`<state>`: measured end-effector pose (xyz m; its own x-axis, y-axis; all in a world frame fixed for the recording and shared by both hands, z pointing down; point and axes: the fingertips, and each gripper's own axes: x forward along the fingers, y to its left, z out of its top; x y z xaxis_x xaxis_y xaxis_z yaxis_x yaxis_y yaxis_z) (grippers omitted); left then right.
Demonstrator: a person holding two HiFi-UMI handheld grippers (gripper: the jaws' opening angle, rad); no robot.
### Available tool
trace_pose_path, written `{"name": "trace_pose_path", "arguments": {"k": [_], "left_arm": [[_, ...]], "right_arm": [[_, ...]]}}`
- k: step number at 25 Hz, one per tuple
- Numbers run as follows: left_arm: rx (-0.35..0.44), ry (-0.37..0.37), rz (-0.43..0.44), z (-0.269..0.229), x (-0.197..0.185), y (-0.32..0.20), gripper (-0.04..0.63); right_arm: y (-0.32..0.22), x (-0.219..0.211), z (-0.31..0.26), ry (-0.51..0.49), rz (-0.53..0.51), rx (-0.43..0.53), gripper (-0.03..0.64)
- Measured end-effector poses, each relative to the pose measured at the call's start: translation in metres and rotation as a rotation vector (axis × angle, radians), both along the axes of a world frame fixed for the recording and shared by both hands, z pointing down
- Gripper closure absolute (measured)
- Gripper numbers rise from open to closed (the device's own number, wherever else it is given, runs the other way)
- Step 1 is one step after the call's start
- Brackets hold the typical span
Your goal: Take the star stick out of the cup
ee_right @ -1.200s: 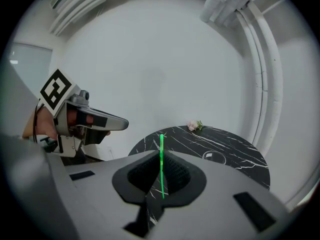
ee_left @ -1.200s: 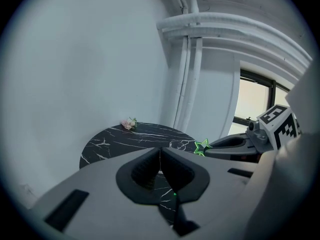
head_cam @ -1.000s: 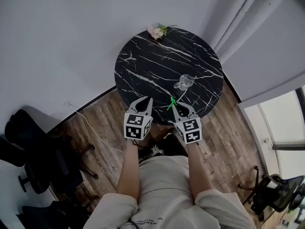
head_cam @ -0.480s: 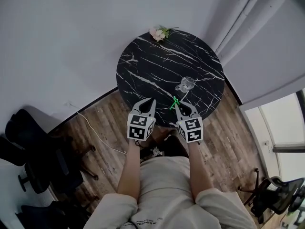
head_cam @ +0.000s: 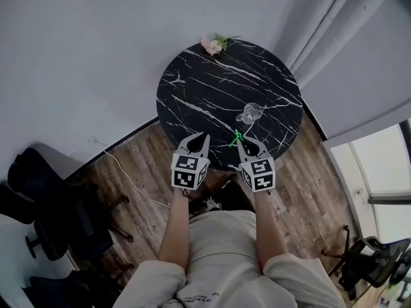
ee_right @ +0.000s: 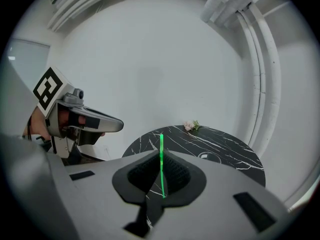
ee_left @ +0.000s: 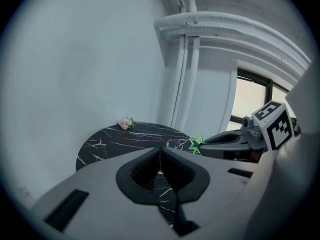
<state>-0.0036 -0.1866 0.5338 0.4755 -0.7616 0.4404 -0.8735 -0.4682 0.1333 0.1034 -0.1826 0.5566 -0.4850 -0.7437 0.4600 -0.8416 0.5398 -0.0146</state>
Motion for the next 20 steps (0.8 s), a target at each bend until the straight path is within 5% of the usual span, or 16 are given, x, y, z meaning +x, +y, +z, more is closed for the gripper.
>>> {"name": "trace_pose_path", "arguments": {"k": [20], "left_arm": [[-0.007,0.002,0.034,0.004,0.013,0.008,0.572]], "right_arm": [[0.008,0.015,0.001,0.016,0.065,0.015,0.574]]}}
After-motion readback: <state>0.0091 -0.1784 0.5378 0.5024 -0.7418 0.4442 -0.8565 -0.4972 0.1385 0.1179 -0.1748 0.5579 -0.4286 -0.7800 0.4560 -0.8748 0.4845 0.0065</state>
